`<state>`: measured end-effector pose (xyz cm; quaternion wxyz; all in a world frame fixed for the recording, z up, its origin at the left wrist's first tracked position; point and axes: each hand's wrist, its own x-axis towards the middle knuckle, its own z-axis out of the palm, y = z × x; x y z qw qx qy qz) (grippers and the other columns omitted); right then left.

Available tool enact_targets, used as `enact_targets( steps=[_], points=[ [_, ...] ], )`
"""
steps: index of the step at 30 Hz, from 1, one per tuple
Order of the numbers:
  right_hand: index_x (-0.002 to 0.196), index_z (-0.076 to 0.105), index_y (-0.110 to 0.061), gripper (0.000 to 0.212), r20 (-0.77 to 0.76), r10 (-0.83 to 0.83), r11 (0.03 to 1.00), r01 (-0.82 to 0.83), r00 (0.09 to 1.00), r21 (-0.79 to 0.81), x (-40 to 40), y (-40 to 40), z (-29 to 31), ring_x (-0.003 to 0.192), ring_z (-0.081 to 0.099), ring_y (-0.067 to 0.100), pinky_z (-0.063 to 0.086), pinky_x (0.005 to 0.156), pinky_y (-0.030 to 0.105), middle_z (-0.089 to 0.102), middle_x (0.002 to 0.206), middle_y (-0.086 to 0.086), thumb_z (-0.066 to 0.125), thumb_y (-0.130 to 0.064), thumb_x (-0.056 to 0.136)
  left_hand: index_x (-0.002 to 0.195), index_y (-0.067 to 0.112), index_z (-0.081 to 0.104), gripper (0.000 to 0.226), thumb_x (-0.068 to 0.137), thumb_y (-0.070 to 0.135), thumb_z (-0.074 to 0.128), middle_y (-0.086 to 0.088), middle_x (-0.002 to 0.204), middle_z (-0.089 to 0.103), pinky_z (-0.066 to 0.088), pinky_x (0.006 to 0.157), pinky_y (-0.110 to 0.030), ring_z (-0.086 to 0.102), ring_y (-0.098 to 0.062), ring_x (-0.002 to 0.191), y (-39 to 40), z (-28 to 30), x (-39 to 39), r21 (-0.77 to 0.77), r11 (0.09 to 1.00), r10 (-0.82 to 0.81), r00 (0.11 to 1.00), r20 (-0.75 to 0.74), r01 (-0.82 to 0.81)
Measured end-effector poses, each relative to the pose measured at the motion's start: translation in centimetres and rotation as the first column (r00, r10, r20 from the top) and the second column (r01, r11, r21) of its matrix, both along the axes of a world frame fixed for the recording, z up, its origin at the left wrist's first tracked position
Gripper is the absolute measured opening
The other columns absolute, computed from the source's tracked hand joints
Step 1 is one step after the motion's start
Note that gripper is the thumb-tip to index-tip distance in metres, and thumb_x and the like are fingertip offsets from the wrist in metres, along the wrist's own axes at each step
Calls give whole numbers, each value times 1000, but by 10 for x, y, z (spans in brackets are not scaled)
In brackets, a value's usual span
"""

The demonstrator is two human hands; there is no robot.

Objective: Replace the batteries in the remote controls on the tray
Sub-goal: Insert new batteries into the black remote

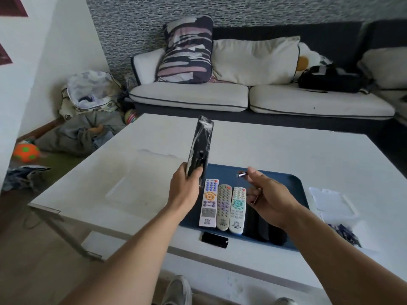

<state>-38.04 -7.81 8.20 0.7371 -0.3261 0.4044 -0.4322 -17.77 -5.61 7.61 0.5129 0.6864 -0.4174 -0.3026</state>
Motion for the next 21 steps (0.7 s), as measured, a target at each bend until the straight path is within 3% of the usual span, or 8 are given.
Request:
enact_targets(
  steps=[3,5,8,10,12,16,21],
  points=[
    [101,66,-15,14,14,41,993,-39,999,-112,2,-2,8,54,21,8,22,44,17,69,106,2,65,-28,93,101,13,66,15,97,27,65,-8,82,71,46,50,-27,65,-19,65,6,4,-7,-21,993,-113,922,-370,113],
    [96,72,-19,18,-9,39,982,-40,999,-182,4,-4,12,58,14,12,18,42,18,61,101,7,71,-33,85,106,8,66,16,93,18,70,-12,90,74,53,54,-28,71,-22,75,12,6,-12,-21,969,-226,843,-488,247],
    [101,78,-18,32,-89,4,965,-27,996,-260,8,-1,17,61,14,17,19,42,20,44,85,9,79,-35,74,117,4,57,34,88,2,72,-16,98,75,61,63,-39,74,-30,87,22,10,-19,-46,914,-365,767,-528,403],
    [107,76,-11,38,-166,-33,953,-19,986,-304,9,3,20,58,18,17,22,40,18,46,62,1,79,-30,74,123,10,51,45,86,2,75,-14,107,74,60,60,-41,75,-33,93,26,11,-24,-55,892,-412,755,-510,449],
    [106,75,-9,29,-251,-76,926,-25,965,-376,10,8,24,49,30,9,27,40,15,55,53,-11,77,-22,81,127,16,50,50,86,4,76,-11,113,73,58,55,-36,75,-32,95,27,11,-28,-57,882,-437,763,-476,469],
    [99,77,-14,17,-411,-164,848,-84,897,-523,11,15,28,46,53,1,44,47,15,75,75,-2,80,-18,83,130,24,52,60,82,1,80,-12,122,69,57,56,-36,74,-33,99,29,9,-29,-66,871,-462,767,-446,486],
    [88,76,-22,11,-573,-206,759,-240,793,-605,10,22,27,53,66,17,56,55,24,76,82,-11,84,-21,80,129,21,54,55,85,-9,69,-23,120,67,59,66,-43,70,-39,107,29,7,-23,-67,821,-515,684,-517,568]
  ],
)
